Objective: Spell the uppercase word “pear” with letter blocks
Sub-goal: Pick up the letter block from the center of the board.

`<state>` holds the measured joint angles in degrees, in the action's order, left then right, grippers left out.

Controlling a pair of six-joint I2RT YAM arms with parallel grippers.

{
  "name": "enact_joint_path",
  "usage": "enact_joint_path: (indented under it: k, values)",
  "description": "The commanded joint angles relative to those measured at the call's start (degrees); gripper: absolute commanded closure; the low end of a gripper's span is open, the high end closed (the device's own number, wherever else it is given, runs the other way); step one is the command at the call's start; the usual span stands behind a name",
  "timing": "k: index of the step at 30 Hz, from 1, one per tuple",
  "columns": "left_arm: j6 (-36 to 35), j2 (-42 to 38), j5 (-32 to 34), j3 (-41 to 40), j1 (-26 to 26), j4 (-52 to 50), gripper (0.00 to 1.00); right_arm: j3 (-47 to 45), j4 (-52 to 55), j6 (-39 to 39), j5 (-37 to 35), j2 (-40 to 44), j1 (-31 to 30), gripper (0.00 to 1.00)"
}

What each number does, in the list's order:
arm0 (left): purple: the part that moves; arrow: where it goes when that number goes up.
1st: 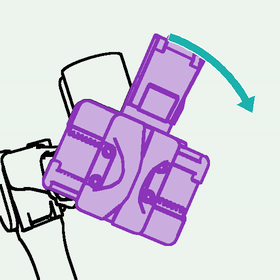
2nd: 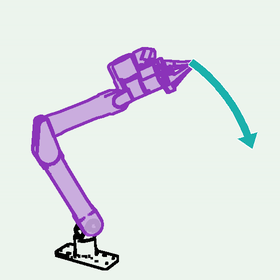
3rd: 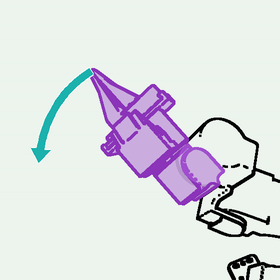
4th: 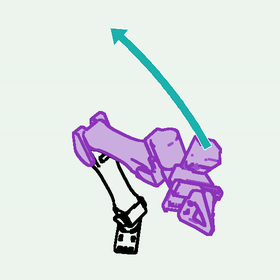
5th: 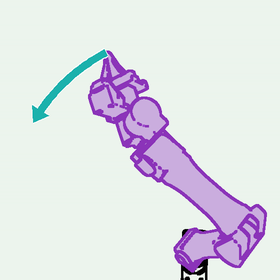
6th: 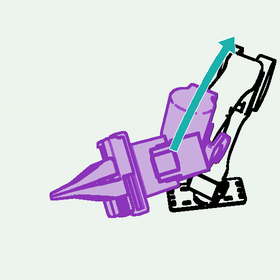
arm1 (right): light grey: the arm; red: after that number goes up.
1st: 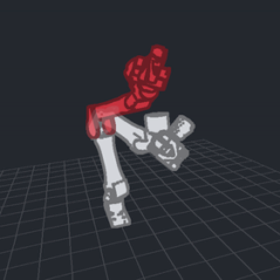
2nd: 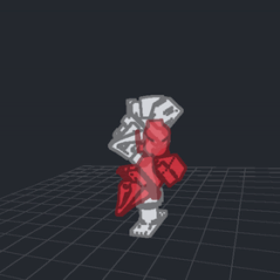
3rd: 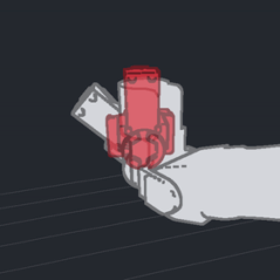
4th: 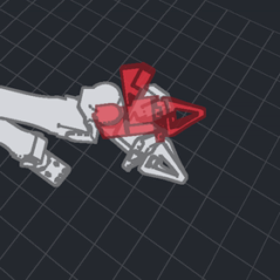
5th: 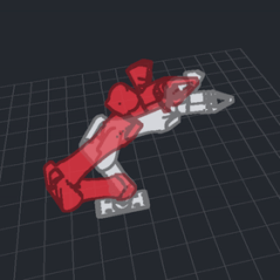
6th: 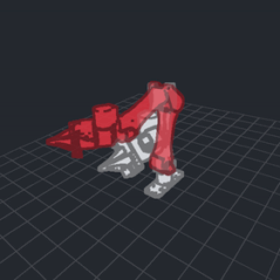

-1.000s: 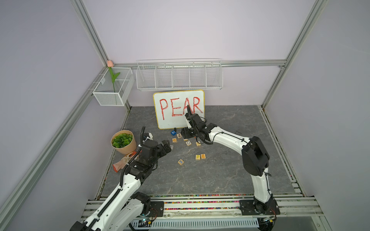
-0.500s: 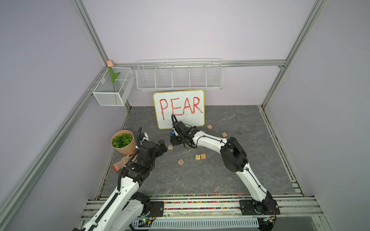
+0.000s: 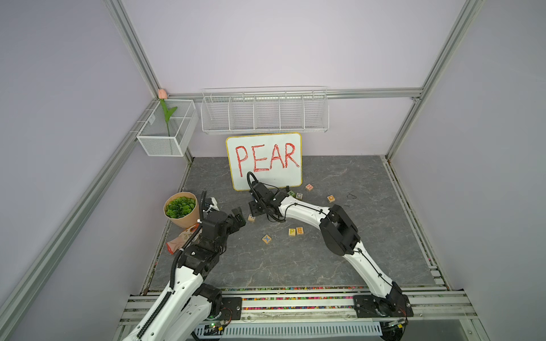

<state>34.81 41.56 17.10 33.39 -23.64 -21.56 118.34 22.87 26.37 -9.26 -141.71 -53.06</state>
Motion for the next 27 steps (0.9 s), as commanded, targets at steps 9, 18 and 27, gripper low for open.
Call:
enact_joint_path:
  k: [9,18,27]
  values:
    - [-0.8,-0.59,0.74,-0.88,0.26,-0.94,0.01,-1.36,-0.45,-0.78,-4.89,-1.21,-0.73,0.44]
    - [-0.62,-0.59,0.32,-0.95,0.32,-0.85,0.01,-1.15,-0.11,-1.5,-5.6,-1.58,-1.08,0.43]
    - [-0.53,-1.02,0.41,-0.87,0.31,-1.25,0.01,0.83,1.16,-1.84,-6.12,-4.19,-1.02,0.53]
